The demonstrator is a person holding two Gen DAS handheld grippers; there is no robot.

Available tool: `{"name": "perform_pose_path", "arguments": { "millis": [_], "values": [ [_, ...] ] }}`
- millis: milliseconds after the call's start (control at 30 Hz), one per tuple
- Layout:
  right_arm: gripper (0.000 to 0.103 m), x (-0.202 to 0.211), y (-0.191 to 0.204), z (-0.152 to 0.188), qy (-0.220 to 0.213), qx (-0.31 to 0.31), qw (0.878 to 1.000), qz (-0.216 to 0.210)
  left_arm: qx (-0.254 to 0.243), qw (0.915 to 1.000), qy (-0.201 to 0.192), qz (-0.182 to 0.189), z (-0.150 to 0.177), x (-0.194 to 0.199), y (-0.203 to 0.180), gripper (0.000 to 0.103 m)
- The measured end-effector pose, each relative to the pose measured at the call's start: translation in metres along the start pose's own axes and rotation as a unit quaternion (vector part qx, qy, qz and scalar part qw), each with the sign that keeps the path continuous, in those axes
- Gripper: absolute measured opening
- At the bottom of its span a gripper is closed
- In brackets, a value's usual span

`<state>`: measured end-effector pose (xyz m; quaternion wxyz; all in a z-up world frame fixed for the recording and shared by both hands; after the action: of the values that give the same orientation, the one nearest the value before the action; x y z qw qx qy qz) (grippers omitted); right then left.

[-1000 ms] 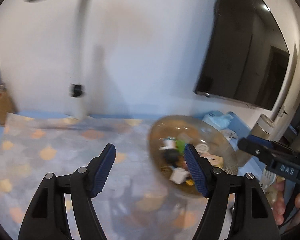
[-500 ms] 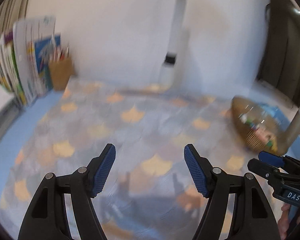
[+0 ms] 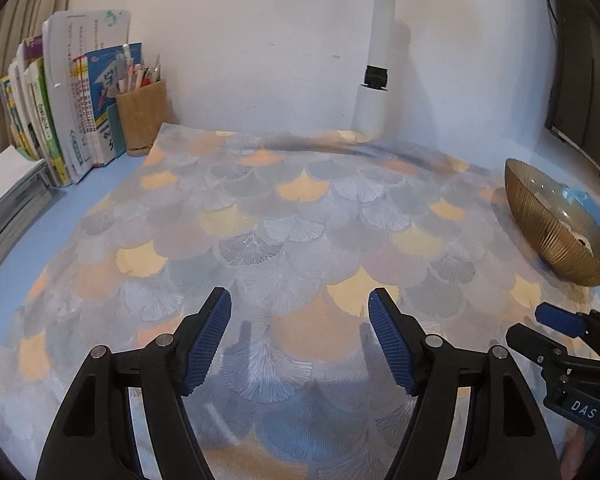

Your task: Organize rigid objects

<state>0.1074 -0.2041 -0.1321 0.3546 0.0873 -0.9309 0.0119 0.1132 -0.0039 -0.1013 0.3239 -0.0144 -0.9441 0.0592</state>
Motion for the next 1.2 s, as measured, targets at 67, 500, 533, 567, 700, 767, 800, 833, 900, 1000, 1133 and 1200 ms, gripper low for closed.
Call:
{"name": "perform_pose_path", "arguments": {
  "millis": [67,500,533,567,700,767,800,833,900,1000,1133,1200],
  "values": [
    [0.056,0.0000,-0.0016,-0.0004,0.000,-0.003,1.000,-0.003,0.006,1.0000,0.000,0.004,0.0003,0.0001,0.0027,0.071],
    [0.057,-0.0002,0.0001,0.0005,0.004,-0.002,1.000,0.009,0.010,1.0000,0.001,-0.001,0.0010,-0.0002,0.0029,0.075],
    [0.057,-0.0004,-0.0001,0.0005,0.004,-0.001,1.000,0.009,0.011,0.9999,0.000,-0.003,0.0011,0.0000,0.0034,0.076],
    [0.057,-0.0001,-0.0004,0.0006,0.003,-0.001,1.000,0.009,0.013,0.9999,-0.001,-0.003,0.0014,0.0004,0.0041,0.077],
    [0.060,0.0025,-0.0014,0.0012,-0.004,-0.004,1.000,0.015,0.016,0.9999,-0.005,-0.003,0.0019,0.0020,0.0057,0.078],
    [0.060,0.0021,-0.0018,0.0017,-0.002,-0.005,1.000,0.016,0.015,0.9999,-0.005,-0.003,0.0019,0.0022,0.0056,0.079],
    [0.060,0.0015,-0.0020,0.0012,-0.001,-0.004,1.000,0.016,0.015,0.9999,-0.006,-0.002,0.0016,0.0022,0.0060,0.080],
    [0.060,0.0010,-0.0019,0.0012,0.000,-0.004,1.000,0.016,0.015,0.9999,-0.006,-0.001,0.0015,0.0023,0.0063,0.081],
    [0.060,0.0003,-0.0018,0.0004,0.002,-0.003,1.000,0.016,0.014,0.9999,-0.006,-0.001,0.0013,0.0023,0.0067,0.081],
    [0.060,-0.0008,-0.0020,0.0001,0.003,-0.003,1.000,0.017,0.014,0.9999,-0.007,0.001,0.0012,0.0023,0.0074,0.081],
    [0.060,-0.0029,-0.0032,-0.0004,0.006,-0.002,1.000,0.017,0.014,0.9999,-0.007,0.000,0.0013,0.0029,0.0073,0.082],
    [0.060,-0.0036,-0.0030,-0.0005,0.007,-0.001,1.000,0.017,0.014,0.9999,-0.007,0.001,0.0009,0.0026,0.0073,0.082]
  ]
}}
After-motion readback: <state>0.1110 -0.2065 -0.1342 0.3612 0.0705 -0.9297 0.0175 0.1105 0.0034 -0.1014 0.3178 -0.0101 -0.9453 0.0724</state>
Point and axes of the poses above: each gripper's, at about its wrist camera, not at the fingertips, and x roughly against the way its jaws point, y to its left, z to its underside, the point moved 1 cm from there along -x, roughly the way its jaws point, and after that the axes turned 4 degrees about z, right-handed, at the moved point
